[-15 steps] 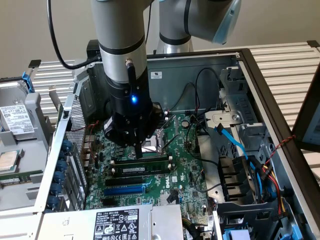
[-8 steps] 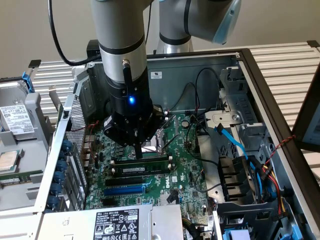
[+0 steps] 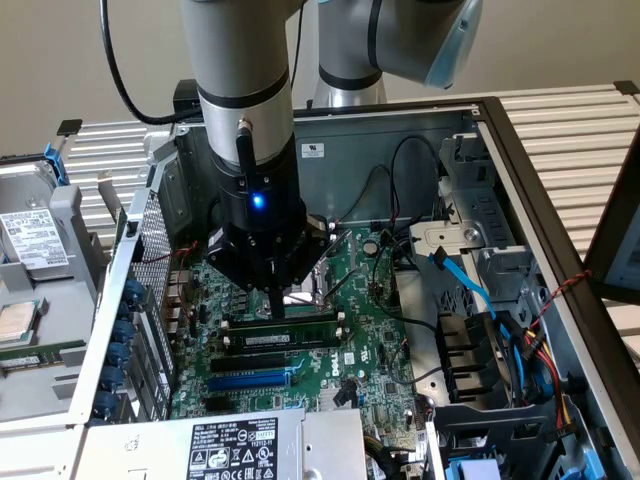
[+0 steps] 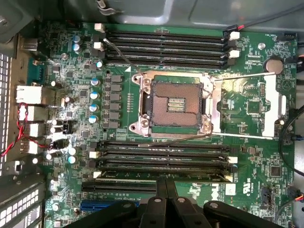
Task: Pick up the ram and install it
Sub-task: 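Press down the ram until it locks into place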
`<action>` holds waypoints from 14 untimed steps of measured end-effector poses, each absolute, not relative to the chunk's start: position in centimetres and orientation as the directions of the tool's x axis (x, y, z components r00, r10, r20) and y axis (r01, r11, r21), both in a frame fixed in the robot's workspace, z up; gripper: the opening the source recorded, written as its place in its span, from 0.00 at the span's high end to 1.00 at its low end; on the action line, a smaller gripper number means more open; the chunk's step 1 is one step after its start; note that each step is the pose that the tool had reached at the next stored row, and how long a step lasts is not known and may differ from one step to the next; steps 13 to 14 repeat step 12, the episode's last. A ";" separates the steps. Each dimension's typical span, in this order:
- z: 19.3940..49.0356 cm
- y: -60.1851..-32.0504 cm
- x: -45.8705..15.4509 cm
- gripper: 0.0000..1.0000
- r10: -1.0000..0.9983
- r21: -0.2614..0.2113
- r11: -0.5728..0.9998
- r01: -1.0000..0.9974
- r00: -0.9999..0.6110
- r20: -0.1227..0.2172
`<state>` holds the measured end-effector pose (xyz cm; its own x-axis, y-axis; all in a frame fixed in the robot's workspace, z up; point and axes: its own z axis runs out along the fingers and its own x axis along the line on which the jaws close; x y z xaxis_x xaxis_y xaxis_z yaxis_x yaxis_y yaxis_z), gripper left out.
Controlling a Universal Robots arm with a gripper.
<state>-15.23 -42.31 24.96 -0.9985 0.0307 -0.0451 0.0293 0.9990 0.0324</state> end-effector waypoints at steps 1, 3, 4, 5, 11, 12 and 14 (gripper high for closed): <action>25.0 -42.3 -15.2 0.89 0.048 0.032 0.998 0.046 -0.998 -0.045; 25.0 -42.3 -15.2 0.89 0.083 0.032 0.996 0.081 -0.996 -0.045; 25.0 -42.3 -15.2 0.89 0.099 0.032 0.995 0.097 -0.994 -0.045; 25.0 -42.3 -15.2 0.89 0.116 0.032 0.993 0.114 -0.992 -0.045; 25.0 -42.3 -15.2 0.89 0.242 0.032 0.970 0.240 -0.969 -0.045; 25.0 -42.3 -15.2 0.89 0.242 0.032 0.970 0.240 -0.969 -0.045; 25.0 -42.3 -15.2 0.89 0.242 0.032 0.970 0.240 -0.969 -0.045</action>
